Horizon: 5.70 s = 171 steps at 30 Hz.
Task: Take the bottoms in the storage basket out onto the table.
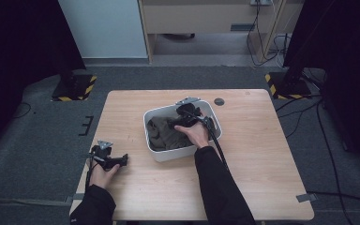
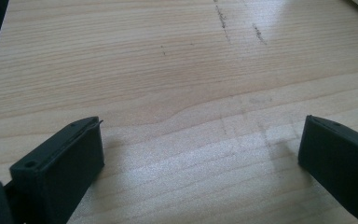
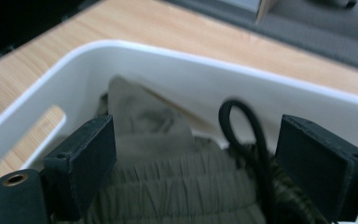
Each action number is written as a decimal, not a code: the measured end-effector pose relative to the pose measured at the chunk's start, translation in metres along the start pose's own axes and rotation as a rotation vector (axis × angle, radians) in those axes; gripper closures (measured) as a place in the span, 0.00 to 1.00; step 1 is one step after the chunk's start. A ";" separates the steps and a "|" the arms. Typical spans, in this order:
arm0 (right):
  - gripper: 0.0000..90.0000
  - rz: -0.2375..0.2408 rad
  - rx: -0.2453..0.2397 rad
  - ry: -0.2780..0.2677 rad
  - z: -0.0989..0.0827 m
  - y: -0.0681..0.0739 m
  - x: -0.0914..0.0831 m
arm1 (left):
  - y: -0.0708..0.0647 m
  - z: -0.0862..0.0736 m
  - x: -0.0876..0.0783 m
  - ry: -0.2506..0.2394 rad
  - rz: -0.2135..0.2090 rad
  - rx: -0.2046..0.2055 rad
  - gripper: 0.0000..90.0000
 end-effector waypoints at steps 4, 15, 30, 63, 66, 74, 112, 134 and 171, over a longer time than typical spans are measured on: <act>0.09 -0.006 0.011 0.041 -0.005 -0.001 0.005 | 0.000 0.000 0.000 0.000 0.000 0.000 0.00; 0.10 0.021 -0.017 0.093 -0.009 0.002 0.019 | 0.000 0.000 0.000 0.000 0.000 0.000 0.00; 0.10 0.076 -0.046 0.168 -0.028 0.016 0.048 | 0.000 0.000 0.000 0.000 0.000 0.000 0.00; 0.47 0.105 -0.172 0.262 -0.043 0.025 0.057 | -0.001 0.000 0.000 0.002 -0.002 0.002 0.00; 0.59 0.090 -0.180 0.269 -0.043 0.024 0.057 | -0.001 0.000 0.000 0.002 -0.002 0.003 0.00; 0.77 0.083 -0.153 0.290 -0.040 0.022 0.053 | -0.001 0.000 0.000 0.002 -0.003 0.003 0.00; 0.83 0.216 -0.033 -0.051 0.046 -0.003 -0.048 | -0.001 0.000 0.000 0.000 -0.002 0.000 0.00; 0.83 0.199 0.020 -0.454 0.098 -0.012 -0.138 | -0.001 0.000 0.000 0.001 -0.002 0.002 0.00; 0.83 0.194 -0.005 -0.806 0.125 -0.039 -0.306 | -0.001 0.000 0.000 0.003 -0.002 0.002 0.00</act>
Point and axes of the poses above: each handheld gripper's, and its own axes: x roughly forward along the jaws, z roughly out of its top, y roughly to its left, the point moved 8 cm from there along x, roughly forward along the jaws, and after that the axes turned 9 degrees about -z, right-handed, at the moved point
